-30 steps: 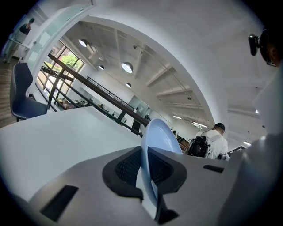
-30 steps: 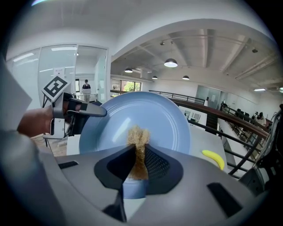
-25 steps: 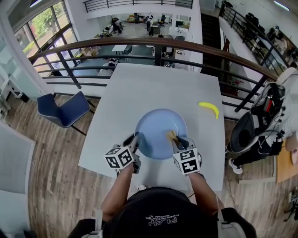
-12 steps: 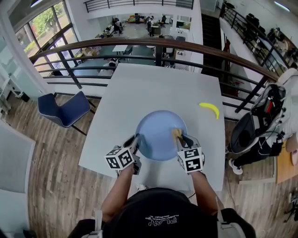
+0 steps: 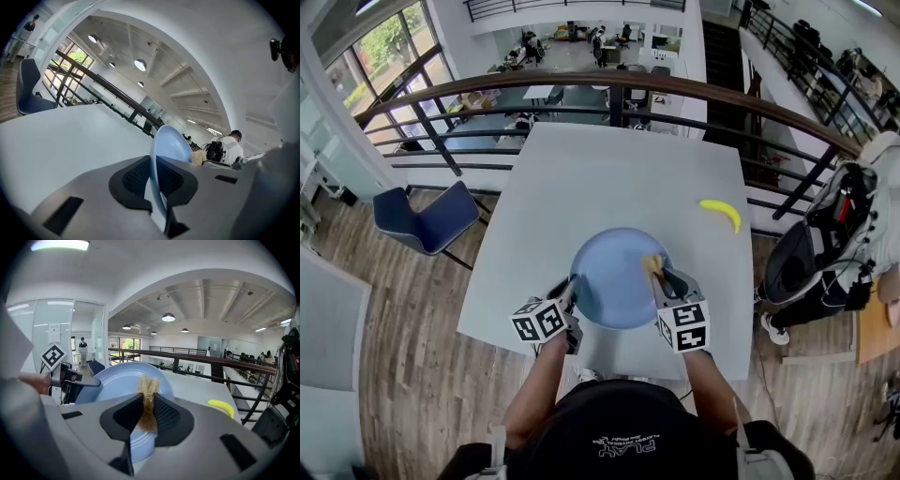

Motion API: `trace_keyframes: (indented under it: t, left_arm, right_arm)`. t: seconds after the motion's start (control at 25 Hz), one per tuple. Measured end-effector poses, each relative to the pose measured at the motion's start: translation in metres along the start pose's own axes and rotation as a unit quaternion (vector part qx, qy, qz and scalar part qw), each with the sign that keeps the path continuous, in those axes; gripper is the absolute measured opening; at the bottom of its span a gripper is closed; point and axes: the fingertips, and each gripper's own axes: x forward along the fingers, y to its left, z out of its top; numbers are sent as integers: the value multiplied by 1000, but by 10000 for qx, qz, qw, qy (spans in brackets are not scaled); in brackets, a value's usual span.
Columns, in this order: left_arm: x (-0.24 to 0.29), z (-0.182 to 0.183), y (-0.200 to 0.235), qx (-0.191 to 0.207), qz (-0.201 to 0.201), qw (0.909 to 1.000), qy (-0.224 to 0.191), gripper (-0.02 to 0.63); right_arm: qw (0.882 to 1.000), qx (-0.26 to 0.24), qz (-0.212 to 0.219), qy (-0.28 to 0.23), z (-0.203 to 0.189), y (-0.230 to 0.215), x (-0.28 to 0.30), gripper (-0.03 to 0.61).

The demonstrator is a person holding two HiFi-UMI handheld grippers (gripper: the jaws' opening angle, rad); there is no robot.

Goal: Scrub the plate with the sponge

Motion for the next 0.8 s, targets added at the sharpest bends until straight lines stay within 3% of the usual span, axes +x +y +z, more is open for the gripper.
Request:
trace_keyframes:
  t: [0.24,0.56,0.8]
  left_arm:
    - [-1,-21,16,-123,102,9994,294,34]
    - [9,-56,35,-294,266,9970,669,34]
    - [16,-110,45,-477,399,9915,1146,34]
  right_arm:
    - [9997,85,29,-248,3,11,-1,72]
    - [9999,119,-18,120,-23,-1,10,72]
    - [9987,250,90,444,-61,-2,16,72]
